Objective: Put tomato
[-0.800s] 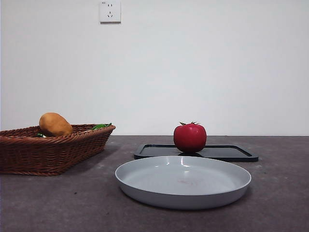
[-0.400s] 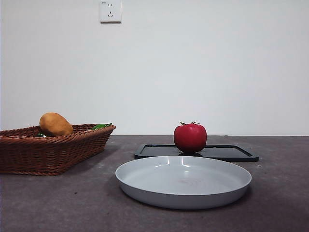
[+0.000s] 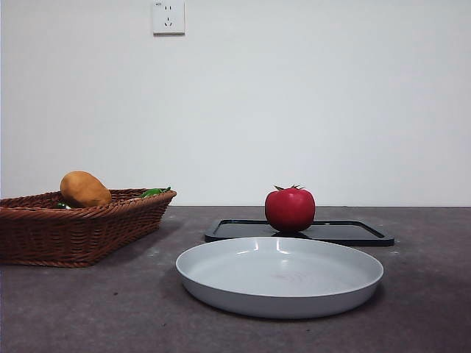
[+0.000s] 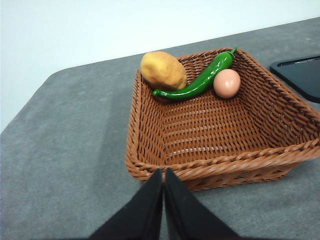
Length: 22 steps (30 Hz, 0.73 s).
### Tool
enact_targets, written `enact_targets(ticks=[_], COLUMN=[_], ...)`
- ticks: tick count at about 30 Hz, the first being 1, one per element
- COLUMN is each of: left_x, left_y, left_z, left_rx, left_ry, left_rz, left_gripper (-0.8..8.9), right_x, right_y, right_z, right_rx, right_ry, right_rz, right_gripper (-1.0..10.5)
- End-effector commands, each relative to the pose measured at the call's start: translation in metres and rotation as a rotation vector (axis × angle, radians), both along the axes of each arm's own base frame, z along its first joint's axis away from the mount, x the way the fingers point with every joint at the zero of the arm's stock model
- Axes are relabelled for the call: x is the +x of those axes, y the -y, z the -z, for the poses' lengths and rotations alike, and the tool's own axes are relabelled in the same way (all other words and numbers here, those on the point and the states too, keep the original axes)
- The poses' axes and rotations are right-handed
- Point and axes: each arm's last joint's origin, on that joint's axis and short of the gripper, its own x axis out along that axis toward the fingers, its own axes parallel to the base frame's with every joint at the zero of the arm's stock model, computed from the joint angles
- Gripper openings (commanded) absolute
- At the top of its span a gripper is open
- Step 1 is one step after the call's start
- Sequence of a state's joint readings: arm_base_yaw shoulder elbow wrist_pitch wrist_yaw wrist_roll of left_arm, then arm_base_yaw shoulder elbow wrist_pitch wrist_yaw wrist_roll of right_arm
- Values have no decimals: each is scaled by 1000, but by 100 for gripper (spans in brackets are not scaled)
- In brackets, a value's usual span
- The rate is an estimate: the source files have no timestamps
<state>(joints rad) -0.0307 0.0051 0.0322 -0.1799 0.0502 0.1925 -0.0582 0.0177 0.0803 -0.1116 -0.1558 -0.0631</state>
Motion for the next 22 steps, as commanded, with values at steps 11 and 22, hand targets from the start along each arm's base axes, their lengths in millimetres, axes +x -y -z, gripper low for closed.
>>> enact_targets(ticks=[11,22], left_x=[1,1], left_y=[0,0], left_z=[7,7], left_rx=[-5,-5], left_ry=[-26,-26], left_rz=[-3,-3], left_gripper=[7,7], right_x=[3,3], right_y=[0,0], right_z=[28,27], right_rx=[81,84], right_ry=[-121,-108], right_rz=[7,6], right_gripper=[7,7])
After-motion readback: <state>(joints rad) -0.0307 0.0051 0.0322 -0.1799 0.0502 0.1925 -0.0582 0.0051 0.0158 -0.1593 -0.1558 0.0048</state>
